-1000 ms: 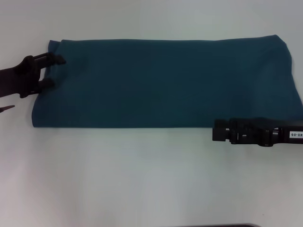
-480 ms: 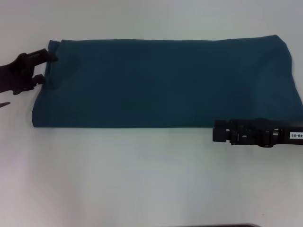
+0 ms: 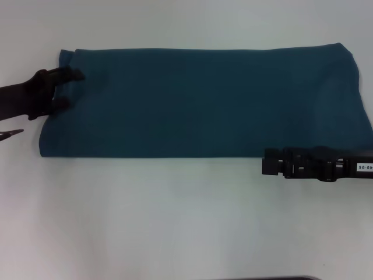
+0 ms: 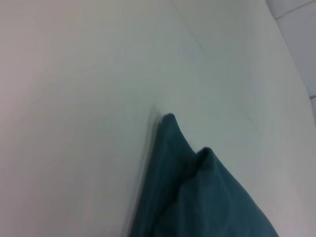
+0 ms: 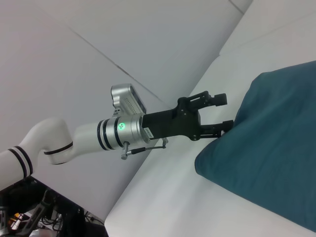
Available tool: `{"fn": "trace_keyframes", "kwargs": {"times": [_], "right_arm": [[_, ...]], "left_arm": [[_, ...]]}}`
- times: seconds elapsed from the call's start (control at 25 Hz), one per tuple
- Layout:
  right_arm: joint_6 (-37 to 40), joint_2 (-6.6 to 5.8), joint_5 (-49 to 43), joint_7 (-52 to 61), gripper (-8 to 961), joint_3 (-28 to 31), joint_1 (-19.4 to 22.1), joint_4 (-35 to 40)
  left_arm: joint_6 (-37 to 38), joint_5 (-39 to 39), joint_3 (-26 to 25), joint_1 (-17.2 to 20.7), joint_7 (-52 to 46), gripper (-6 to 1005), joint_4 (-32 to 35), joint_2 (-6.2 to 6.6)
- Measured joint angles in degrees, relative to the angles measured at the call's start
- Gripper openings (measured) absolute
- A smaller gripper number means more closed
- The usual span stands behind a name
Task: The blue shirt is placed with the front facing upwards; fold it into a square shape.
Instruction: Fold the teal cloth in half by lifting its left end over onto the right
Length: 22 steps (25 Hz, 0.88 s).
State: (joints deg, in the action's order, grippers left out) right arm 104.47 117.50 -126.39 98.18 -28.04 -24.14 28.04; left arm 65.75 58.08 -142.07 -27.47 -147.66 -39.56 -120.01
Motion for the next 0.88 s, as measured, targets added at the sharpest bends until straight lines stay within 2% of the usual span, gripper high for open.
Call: {"fn": "trace_keyframes", "kwargs": {"times": [0.24,0.4,0.48,0.56,0.6,0.64,0.72,0.76,0.84,0.88], "right_arm": [[-0.41,-0.08,0.00,0.01,913,0.00,-0.02,0.00],[-0.42,-0.11,0.00,0.06,913,0.03,0.03,0.00],[-0.41,-0.16,0.00,0.15,913,0.09,0.03,0.00],[-0.42,-0.17,0.00,0.42,913,0.08,-0.03,0.00],[-0.41,-0.17,0.00,0.53,913,0.02,-0.08,0.00],[-0.42,-0.17,0.00,0.62,913,-0.02,-0.13,0.00],[-0.41,-0.19,-0.01,0.73,913,-0.06,-0.19,0.00],[-0.41,-0.22,-0.02,0.76,913,-0.07,-0.20,0.00],[-0.41,-0.25,-0.03,0.78,913,-0.08,-0.23,0.00],[-0.42,-0.25,-0.04,0.78,913,-0.09,-0.25,0.00]], "left_arm": [[1.42,-0.20,0.20,-0.17,-0.04,856,0.42,0.42],[2.61,0.16,-0.69,0.85,-0.65,856,-2.65,0.81],[4.10,0.10,-0.71,0.89,-0.98,856,-4.09,1.66],[6.78,-0.54,0.24,-0.07,-1.08,856,-4.45,4.02],[8.67,-1.21,1.55,-1.06,-1.00,856,-4.06,5.90],[10.14,-1.86,2.70,-1.79,-0.91,856,-3.63,7.17],[14.43,-4.26,6.62,-4.58,-0.23,855,-2.20,11.02],[16.16,-5.33,8.28,-5.87,0.19,855,-1.65,12.44],[18.42,-8.02,10.66,-7.97,1.08,855,-1.40,14.25],[18.71,-10.16,11.22,-8.81,1.24,855,-1.71,14.24]]}}
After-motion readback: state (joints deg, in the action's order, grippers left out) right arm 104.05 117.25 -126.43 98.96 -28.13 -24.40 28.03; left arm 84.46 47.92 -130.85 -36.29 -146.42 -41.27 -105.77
